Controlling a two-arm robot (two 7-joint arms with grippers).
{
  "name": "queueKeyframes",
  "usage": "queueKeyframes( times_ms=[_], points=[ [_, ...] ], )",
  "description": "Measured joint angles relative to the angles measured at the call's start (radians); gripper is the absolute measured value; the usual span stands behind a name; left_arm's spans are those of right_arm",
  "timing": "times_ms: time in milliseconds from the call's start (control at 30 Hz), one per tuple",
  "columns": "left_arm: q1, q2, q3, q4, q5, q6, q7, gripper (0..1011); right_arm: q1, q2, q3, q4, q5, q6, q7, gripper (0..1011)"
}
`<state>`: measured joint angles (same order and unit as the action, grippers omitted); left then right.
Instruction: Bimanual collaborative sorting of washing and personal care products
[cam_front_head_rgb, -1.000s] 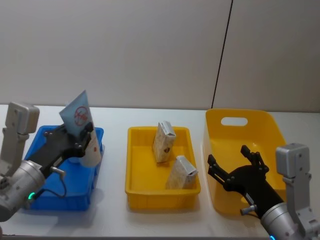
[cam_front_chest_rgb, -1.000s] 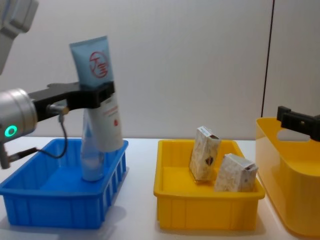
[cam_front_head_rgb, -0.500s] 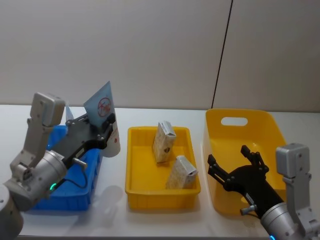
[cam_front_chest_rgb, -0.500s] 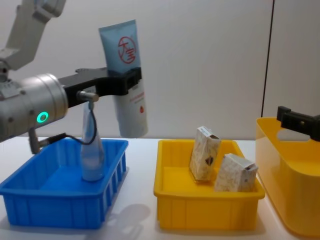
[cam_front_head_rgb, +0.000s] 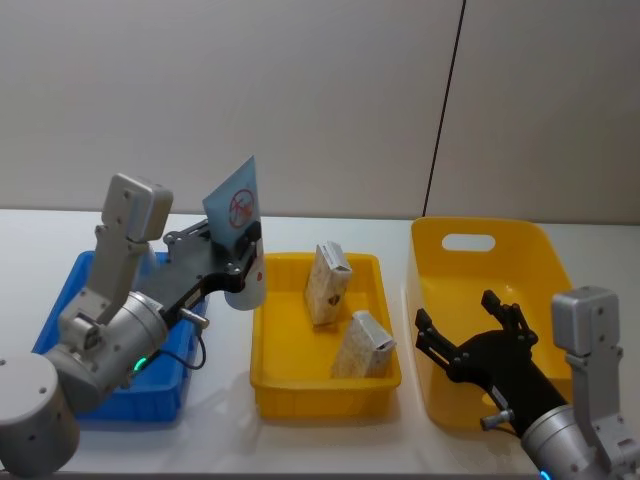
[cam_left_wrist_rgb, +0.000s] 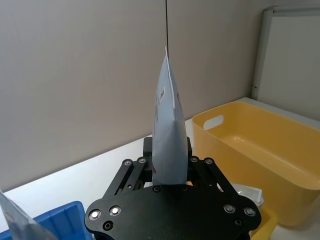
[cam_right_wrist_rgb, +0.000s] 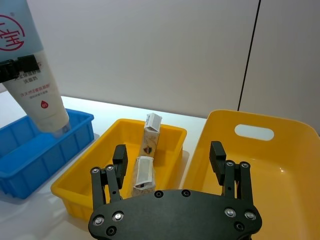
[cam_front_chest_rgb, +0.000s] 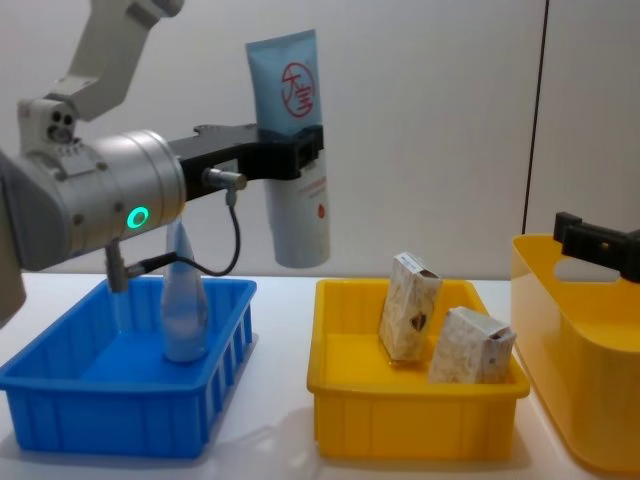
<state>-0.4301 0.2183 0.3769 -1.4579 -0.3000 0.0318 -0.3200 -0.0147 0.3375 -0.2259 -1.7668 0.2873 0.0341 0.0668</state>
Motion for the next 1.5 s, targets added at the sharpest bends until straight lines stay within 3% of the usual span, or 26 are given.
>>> queueKeyframes(
  times_ms=[567,800,1167,1500],
  points=[
    [-0.004,-0.037,0.014,-0.018,0.016,0.035,0.017,269,0.0,0.001,0.001,-0.001,-0.001,-0.002,0.008,1000],
    [-0.005,-0.044,0.016,-0.021,0.018,0.041,0.02,269,0.009,0.014,-0.001,-0.001,0.001,-0.01,0.046,1000],
    [-0.006,-0.048,0.018,-0.023,0.02,0.045,0.021,269,0.065,0.043,-0.021,0.023,0.02,-0.01,0.157,1000],
    [-0.006,-0.05,0.018,-0.025,0.021,0.046,0.022,269,0.166,0.072,-0.061,0.081,0.055,0.007,0.3,1000]
  ],
)
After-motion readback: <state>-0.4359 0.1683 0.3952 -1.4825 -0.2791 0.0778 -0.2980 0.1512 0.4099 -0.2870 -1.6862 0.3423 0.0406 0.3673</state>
